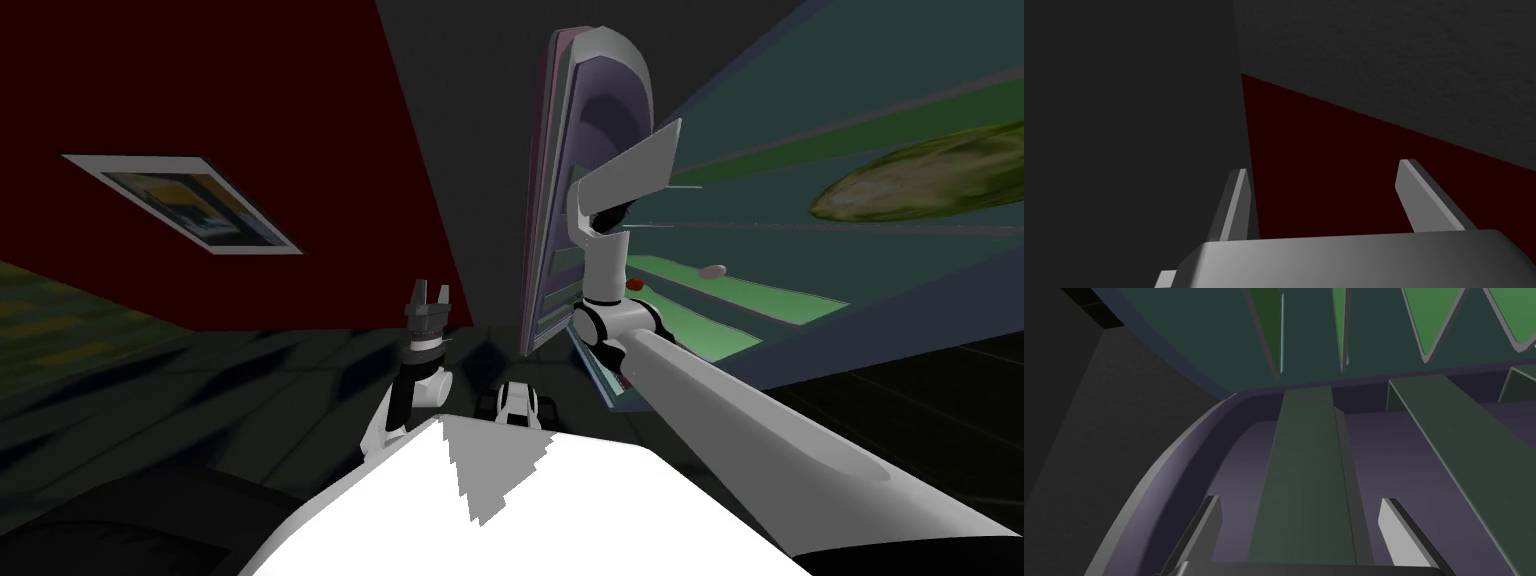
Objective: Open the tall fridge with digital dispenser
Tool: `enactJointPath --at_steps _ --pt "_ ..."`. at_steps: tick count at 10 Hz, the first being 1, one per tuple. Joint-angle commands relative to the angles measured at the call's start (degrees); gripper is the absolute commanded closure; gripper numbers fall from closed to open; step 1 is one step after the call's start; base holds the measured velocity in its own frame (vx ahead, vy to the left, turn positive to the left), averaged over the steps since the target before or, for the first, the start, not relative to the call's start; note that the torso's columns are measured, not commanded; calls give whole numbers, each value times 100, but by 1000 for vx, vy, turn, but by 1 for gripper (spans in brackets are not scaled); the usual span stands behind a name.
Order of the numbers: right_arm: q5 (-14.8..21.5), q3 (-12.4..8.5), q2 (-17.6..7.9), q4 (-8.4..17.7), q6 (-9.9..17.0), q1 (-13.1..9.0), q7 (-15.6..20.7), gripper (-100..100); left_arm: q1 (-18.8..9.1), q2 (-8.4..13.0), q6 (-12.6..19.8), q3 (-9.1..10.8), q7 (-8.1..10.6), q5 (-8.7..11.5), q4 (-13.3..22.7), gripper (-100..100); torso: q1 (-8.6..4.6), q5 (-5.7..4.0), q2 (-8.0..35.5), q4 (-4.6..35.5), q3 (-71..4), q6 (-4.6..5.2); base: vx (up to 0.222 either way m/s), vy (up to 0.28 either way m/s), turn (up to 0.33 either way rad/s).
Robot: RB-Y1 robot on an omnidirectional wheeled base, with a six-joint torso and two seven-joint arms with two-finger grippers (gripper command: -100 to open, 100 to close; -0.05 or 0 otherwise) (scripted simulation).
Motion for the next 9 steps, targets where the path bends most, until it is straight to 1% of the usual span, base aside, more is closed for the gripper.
enactJointPath --at_steps 1,2,3,6,8,9 --pt "-363 -49 234 8 -219 -252 459 -100 0 0 0 0 0 0 0 0 1 1 -1 0 0 -1 21 19 -103" --pt "-363 -49 234 8 -219 -252 483 -100 0 0 0 0 0 0 0 0 -2 0 -2 0 -1 0 14 11 -48" --pt "-483 -70 347 2 -283 -322 627 -100 0 0 0 0 0 0 0 0 -7 -3 0 0 0 0 9 7 -68" --pt "-752 -117 785 -9 -421 -472 948 -100 0 0 0 0 0 0 0 0 -1 0 1 1 1 0 8 8 -78" --pt "-845 -133 1096 -12 -469 -521 1059 -100 -1 0 0 0 0 0 0 0 -1 0 1 0 0 0 6 6 -43" --pt "-863 -136 1186 -13 -478 -531 1080 -100 -1 0 0 0 0 0 0 0 -1 0 0 0 -1 0 3 4 -14"
